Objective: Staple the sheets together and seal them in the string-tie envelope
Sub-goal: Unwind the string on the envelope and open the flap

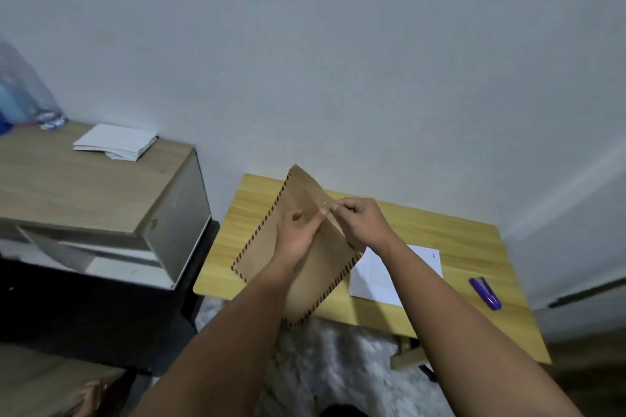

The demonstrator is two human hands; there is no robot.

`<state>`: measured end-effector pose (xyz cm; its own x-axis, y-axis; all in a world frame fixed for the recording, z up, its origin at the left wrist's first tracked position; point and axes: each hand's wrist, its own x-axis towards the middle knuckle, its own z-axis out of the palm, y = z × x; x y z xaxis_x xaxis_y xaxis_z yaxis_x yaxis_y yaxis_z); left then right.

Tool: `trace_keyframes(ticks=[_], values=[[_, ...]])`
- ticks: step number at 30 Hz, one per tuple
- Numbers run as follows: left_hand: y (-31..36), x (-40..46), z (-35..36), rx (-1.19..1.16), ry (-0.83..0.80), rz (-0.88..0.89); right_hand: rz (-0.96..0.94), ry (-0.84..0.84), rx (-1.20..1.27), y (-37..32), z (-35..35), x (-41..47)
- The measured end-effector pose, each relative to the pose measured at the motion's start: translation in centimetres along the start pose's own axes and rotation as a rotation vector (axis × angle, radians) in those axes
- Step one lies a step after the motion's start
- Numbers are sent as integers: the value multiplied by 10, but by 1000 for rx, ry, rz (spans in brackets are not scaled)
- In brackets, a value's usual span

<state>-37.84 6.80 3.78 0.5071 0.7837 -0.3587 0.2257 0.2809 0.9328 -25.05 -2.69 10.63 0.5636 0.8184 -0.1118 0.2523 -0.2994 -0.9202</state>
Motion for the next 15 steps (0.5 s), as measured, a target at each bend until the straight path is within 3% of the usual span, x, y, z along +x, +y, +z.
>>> trace_keyframes(ticks=[7, 15], values=[[18, -28, 29, -95, 1, 37, 97, -59, 327, 3, -18, -15], [21, -63, 89, 41, 87, 51, 124, -66, 298, 33, -74, -22]])
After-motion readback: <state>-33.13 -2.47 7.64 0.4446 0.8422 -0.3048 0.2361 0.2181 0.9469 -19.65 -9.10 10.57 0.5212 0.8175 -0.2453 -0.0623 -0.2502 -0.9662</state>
